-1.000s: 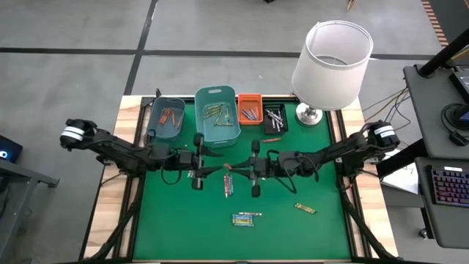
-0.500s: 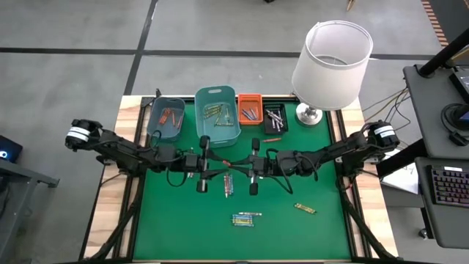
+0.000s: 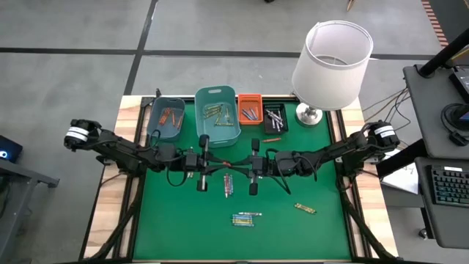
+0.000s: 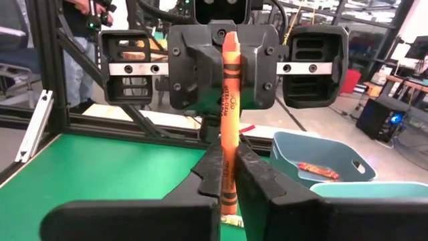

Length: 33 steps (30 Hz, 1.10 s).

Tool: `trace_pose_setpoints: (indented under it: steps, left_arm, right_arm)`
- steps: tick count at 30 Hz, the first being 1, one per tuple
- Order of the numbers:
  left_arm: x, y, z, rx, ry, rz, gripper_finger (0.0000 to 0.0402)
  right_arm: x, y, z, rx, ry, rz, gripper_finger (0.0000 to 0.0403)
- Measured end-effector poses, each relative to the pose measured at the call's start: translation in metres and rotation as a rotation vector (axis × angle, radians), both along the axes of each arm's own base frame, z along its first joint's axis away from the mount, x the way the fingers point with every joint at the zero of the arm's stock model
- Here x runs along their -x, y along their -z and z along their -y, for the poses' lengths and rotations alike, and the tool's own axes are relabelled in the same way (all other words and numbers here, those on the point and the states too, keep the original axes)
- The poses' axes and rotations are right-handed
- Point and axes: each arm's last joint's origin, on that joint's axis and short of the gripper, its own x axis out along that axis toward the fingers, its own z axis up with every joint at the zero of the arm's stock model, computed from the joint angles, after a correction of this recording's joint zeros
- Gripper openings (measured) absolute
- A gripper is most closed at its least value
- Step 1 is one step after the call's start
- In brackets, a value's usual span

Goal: Sort crayons
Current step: Put the orange crayon into the blue bin

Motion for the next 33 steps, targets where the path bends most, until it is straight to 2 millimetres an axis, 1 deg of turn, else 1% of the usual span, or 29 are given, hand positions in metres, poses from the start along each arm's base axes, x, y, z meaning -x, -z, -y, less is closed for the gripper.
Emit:
trace_pose_setpoints:
  steps: [2,5,8,10,13,16,19,20,22,24,27,30,33]
  left_arm:
    - [0.0,0.0,-0.001,0.003,-0.02,-0.005,0.0004]
    - [0.001,0.001,-0.003,0.003,-0.051,-0.038,0.0002]
    - [0.004,-0.001,-0.004,-0.002,-0.063,-0.061,0.0002]
    - [0.008,-0.003,-0.006,-0.001,-0.112,-0.093,0.0002]
    - [0.019,-0.006,-0.014,-0.019,-0.311,-0.182,0.0001]
    - [0.035,-0.015,-0.027,-0.073,-0.642,-0.311,0.0001]
    - [0.051,-0.026,-0.051,-0.105,-0.982,-0.445,0.0001]
    - [0.058,-0.031,-0.06,-0.098,-1.058,-0.481,0.0]
    - [0.068,-0.038,-0.08,-0.052,-1.152,-0.547,0.0]
    - [0.077,-0.041,-0.103,0.04,-1.194,-0.609,0.0]
    - [0.093,-0.039,-0.14,0.226,-1.249,-0.717,0.0]
    - [0.109,-0.029,-0.171,0.454,-1.289,-0.816,0.0]
    - [0.117,-0.016,-0.195,0.6,-1.244,-0.907,0.0]
  right_arm:
    - [0.0,0.0,0.0,-0.001,0.004,0.003,0.0035]
    - [0.001,-0.003,0.001,-0.005,0.034,0.015,0.0071]
    - [0.002,-0.005,0.003,-0.005,0.104,0.019,0.0109]
    - [0.003,-0.007,0.005,-0.011,0.159,0.02,0.0131]
    - [0.007,-0.011,0.008,-0.032,0.226,0.012,0.0155]
    - [0.011,-0.012,0.009,-0.034,0.252,-0.019,0.0171]
    - [0.014,-0.015,0.01,-0.053,0.253,-0.025,0.0177]
    - [0.014,-0.016,0.01,-0.057,0.253,-0.021,0.0177]
    - [0.014,-0.017,0.01,-0.058,0.253,-0.017,0.0178]
    - [0.014,-0.016,0.01,-0.053,0.253,-0.024,0.0178]
    - [0.013,-0.015,0.01,-0.052,0.254,-0.028,0.0178]
    - [0.013,-0.013,0.01,-0.055,0.255,-0.041,0.0178]
    - [0.013,-0.012,0.01,-0.045,0.257,-0.052,0.0178]
